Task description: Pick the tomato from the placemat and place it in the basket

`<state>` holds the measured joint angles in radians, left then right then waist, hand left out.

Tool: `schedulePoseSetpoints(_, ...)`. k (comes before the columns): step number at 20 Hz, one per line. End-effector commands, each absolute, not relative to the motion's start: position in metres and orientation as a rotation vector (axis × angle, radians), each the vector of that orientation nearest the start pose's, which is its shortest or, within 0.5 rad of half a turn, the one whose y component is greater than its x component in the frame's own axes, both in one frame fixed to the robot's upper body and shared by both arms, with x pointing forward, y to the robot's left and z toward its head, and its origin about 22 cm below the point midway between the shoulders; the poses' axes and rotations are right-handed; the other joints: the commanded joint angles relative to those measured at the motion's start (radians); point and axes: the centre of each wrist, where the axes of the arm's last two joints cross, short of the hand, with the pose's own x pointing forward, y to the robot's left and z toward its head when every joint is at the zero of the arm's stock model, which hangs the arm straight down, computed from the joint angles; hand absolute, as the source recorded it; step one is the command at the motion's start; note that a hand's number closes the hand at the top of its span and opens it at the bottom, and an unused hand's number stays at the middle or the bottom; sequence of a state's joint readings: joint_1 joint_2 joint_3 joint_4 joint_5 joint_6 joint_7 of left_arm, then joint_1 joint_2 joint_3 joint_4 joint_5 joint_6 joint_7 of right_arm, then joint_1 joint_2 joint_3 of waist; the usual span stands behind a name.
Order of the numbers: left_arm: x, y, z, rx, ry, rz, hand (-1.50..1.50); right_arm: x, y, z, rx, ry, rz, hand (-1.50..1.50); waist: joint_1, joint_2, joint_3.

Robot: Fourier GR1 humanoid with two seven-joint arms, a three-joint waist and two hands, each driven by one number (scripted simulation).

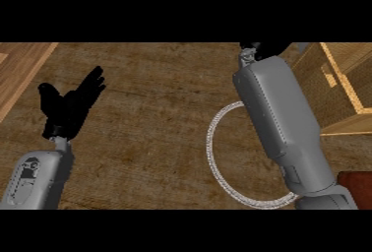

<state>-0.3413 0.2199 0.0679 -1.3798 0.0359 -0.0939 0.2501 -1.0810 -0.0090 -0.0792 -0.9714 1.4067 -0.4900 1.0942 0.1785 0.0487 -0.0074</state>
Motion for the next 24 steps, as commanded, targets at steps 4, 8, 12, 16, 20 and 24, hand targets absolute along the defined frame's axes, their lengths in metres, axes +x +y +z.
schedulePoseSetpoints(4,0.326,0.266,0.062,0.08,-1.443,-0.209,0.0,0.443,-0.083,0.251,-1.483,-1.191,-0.275,1.5,-0.022,0.0,0.0)
schedulePoseSetpoints(8,0.322,0.267,0.057,0.086,-1.434,-0.199,0.0,0.454,-0.103,0.273,-1.553,-1.128,-0.326,1.5,-0.034,-0.005,0.002)
schedulePoseSetpoints(12,0.327,0.267,0.061,0.094,-1.444,-0.192,0.0,0.458,-0.103,0.285,-1.604,-1.121,-0.38,1.5,-0.042,0.0,0.001)
schedulePoseSetpoints(16,0.32,0.274,0.054,0.106,-1.442,-0.182,0.0,0.469,-0.135,0.284,-1.713,-0.976,-0.379,1.5,-0.051,-0.002,0.002)
schedulePoseSetpoints(20,0.32,0.282,0.055,0.113,-1.431,-0.178,0.0,0.471,-0.141,0.293,-1.765,-0.905,-0.432,1.5,-0.05,-0.001,0.001)
schedulePoseSetpoints(24,0.314,0.279,0.05,0.135,-1.424,-0.159,0.0,0.475,-0.155,0.279,-1.779,-0.855,-0.441,1.5,-0.077,-0.017,0.005)
